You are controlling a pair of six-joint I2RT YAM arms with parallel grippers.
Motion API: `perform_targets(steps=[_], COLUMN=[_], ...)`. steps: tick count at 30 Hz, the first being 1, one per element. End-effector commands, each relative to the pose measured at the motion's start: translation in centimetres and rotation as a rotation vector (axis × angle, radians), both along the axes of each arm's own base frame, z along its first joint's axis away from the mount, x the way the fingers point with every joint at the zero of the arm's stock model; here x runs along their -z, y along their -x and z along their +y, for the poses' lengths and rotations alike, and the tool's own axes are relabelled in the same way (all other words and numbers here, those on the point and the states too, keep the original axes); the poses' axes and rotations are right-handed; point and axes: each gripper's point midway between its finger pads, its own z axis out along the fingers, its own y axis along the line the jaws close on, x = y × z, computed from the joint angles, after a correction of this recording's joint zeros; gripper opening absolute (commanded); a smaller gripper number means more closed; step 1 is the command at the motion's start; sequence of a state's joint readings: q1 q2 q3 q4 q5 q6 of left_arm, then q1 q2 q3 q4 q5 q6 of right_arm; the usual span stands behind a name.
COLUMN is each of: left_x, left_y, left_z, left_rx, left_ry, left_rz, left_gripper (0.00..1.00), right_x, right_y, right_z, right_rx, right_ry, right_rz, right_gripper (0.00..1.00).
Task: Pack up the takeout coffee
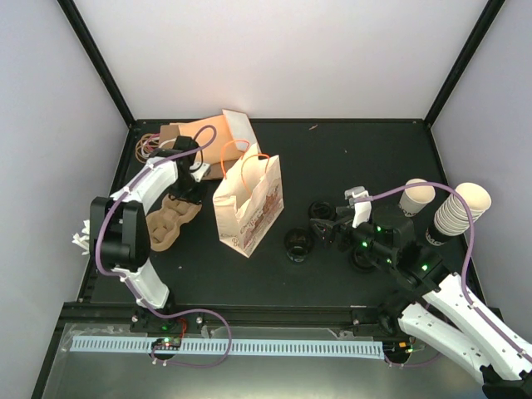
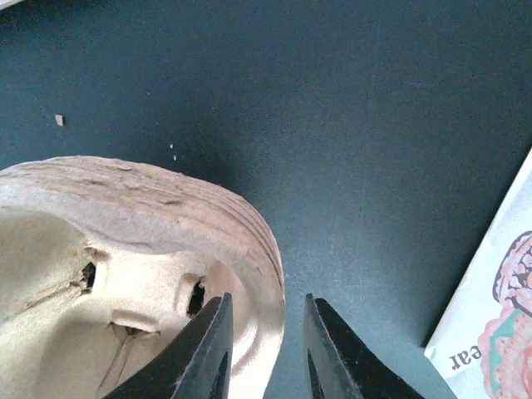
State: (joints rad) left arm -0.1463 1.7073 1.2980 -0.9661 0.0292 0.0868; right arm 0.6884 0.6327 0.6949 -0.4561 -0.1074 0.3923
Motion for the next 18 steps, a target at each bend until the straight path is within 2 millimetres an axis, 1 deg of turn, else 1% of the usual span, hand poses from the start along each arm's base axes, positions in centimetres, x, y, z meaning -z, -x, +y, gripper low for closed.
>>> perform_targets(steps=[1, 5, 11, 14, 18], left_x=[-0.12, 0.01, 0.07, -0.09, -0.83], left_y=[-1.19, -1.31, -1.24, -1.09, -0.96], left_z=[-0.43, -0.40, -0.19, -0.15, -0.14], left_rx=[-0.006, -0.006, -0.007, -0.009, -0.011], left_ry=[0.005, 0.001, -0.009, -0.009, -0.008], left_rz=[-0.014, -0.012, -0.006, -0.006, -0.021], left_gripper=[0.27, 0.25, 0.12, 0.09, 0.09], right_x=[-1.17, -1.28, -1.26, -1.16, -1.13], right_y=[-0.11, -0.16, -0.15, -0.14, -0.10], right_z=[-0.25, -0.21, -0.19, -0.25, -0.33], right_rx=[0.012, 0.013, 0.011, 0.013, 0.015], right_ry=[-0.021, -0.023, -0.022, -0.019, -0.020], right_rz=[-0.030, -0.033, -0.034, -0.032, -0.033], right_gripper=[1.00, 1.00, 1.00, 1.00, 1.00])
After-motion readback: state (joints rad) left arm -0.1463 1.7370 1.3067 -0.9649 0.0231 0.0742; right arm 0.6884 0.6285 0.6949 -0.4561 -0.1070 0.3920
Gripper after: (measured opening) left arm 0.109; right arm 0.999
